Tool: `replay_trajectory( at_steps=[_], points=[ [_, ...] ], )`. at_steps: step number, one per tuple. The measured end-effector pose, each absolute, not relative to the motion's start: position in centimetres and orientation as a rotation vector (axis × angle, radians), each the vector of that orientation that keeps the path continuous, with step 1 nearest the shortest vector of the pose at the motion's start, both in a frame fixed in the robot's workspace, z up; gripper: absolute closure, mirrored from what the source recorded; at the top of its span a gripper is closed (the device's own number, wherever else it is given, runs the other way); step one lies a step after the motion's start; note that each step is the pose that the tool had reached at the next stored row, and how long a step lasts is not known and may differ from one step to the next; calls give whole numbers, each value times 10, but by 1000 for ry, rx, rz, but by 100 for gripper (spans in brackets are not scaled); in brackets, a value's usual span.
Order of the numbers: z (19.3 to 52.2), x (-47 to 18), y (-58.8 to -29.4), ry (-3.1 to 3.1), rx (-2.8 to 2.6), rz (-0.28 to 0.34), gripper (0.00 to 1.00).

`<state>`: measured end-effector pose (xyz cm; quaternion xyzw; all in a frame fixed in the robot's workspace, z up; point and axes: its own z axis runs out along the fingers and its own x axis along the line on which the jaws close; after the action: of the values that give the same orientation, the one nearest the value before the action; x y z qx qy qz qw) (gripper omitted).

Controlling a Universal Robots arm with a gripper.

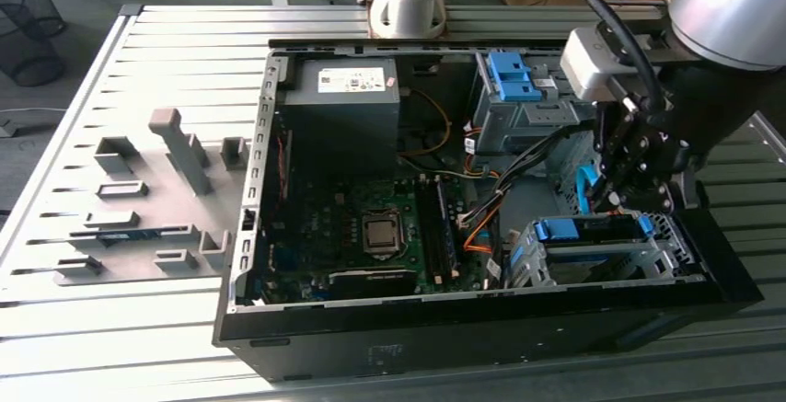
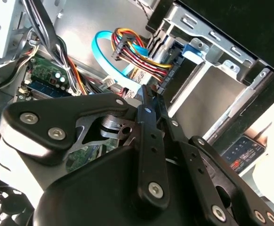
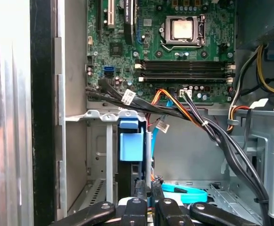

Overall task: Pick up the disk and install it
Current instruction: 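Insert the second disk wire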

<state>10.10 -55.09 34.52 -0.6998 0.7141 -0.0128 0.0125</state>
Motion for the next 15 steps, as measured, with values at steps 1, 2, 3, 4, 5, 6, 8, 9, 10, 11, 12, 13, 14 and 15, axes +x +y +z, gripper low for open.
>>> replay_trajectory(
  at_steps=[1,2,3,4,5,6,8,9,10,11,12,13,14,15],
  points=[
    [345,101,-551,2224,-2179,-36,84],
    [344,101,-551,2223,-2178,-33,84],
    [343,101,-552,2223,-2178,-32,84],
    [342,101,-552,2223,-2178,-32,84],
    [341,101,-552,2223,-2178,-32,84],
    [339,101,-552,2222,-2178,-32,84],
    [339,101,-553,2223,-2178,-32,84],
    [338,101,-554,2222,-2178,-32,84],
    [338,101,-555,2222,-2177,-31,84],
    [338,101,-556,2221,-2177,-29,84],
    [337,101,-556,2221,-2176,-29,84],
    [337,101,-557,2221,-2176,-28,84],
    [337,101,-557,2221,-2176,-28,84],
    [337,101,-557,2221,-2176,-28,84]
  ],
)
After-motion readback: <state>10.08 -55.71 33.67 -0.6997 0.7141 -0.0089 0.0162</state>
